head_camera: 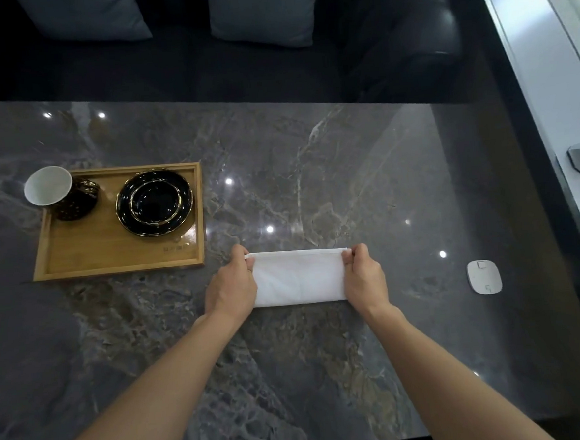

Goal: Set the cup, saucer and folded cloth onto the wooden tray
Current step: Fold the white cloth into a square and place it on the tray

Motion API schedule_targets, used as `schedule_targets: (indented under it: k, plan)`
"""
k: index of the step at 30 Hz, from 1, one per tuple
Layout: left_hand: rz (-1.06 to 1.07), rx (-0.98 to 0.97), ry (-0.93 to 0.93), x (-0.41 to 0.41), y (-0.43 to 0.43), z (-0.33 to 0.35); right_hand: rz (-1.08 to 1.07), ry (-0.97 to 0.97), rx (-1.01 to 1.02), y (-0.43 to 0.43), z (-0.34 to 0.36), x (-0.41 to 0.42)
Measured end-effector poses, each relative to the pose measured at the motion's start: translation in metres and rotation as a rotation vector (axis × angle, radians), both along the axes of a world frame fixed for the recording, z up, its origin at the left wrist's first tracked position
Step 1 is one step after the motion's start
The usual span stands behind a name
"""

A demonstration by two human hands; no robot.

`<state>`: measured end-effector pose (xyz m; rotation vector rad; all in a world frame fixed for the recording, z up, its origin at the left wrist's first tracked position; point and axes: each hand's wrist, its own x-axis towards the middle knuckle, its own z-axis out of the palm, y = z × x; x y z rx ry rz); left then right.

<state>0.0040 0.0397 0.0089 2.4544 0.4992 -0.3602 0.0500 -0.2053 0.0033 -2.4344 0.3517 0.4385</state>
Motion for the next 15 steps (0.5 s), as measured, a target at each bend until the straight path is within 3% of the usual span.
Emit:
schedule_targets:
  k: [15]
  plan:
    - [0.067, 0.119, 0.068, 0.015, -0.006, 0.001, -0.177, 0.117, -0.161, 0.014, 0.003, 0.015]
